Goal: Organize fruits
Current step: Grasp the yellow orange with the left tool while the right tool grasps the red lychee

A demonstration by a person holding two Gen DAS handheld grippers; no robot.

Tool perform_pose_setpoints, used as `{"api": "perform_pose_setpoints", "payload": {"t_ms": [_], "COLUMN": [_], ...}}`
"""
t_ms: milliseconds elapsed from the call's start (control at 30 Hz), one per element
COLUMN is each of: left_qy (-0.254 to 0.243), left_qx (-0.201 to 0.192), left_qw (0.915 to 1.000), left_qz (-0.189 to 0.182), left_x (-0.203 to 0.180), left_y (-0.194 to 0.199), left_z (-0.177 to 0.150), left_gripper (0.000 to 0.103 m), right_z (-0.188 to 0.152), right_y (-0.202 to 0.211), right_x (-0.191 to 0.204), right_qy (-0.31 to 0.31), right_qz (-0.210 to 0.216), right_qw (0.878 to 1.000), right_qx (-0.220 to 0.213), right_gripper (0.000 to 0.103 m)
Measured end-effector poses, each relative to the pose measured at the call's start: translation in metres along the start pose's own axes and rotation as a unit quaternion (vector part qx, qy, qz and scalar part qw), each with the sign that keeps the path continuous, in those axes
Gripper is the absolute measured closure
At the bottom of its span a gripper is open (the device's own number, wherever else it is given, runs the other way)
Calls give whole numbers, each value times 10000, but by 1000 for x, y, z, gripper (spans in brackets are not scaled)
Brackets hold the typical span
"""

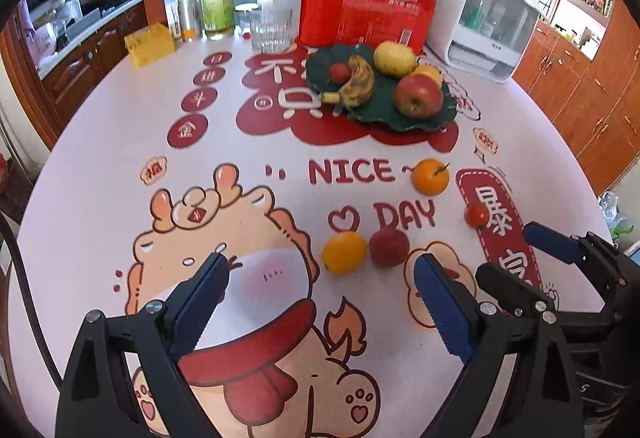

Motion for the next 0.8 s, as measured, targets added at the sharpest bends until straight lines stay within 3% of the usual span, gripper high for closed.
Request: {"api": "perform_pose_setpoints", "payload": {"t_ms": [400, 567, 800], "left_qy": [282, 586, 495], "left_qx": [-139, 68, 263], "left_qw": [9990, 9979, 9976], "left_qz": [-310, -280, -408], "left_x": [41, 62, 57], "left_y": [9, 0, -22], "left_z": [-13, -25, -27], "left_gripper": [14, 20, 27], "right_z": [-23, -26, -19], "right_y": [-27, -46, -67], "right_x": [10, 18, 31], "right_qy": [-51, -3, 124], "right_qz": [86, 144, 207], "right_qw": [9997, 9992, 9991], "right_qx": [239, 365, 353], "right_gripper": [35, 47, 53]}}
Point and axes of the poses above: each gripper's, at about its wrist camera, not at the fingertips, and y roughly against the way its jaws point, x to its left, z to its top, the point moved 3 cm from there along -y, roughly the way its jaws point, and after that the axes turned 5 degrees about -z, right-handed, at the moved point
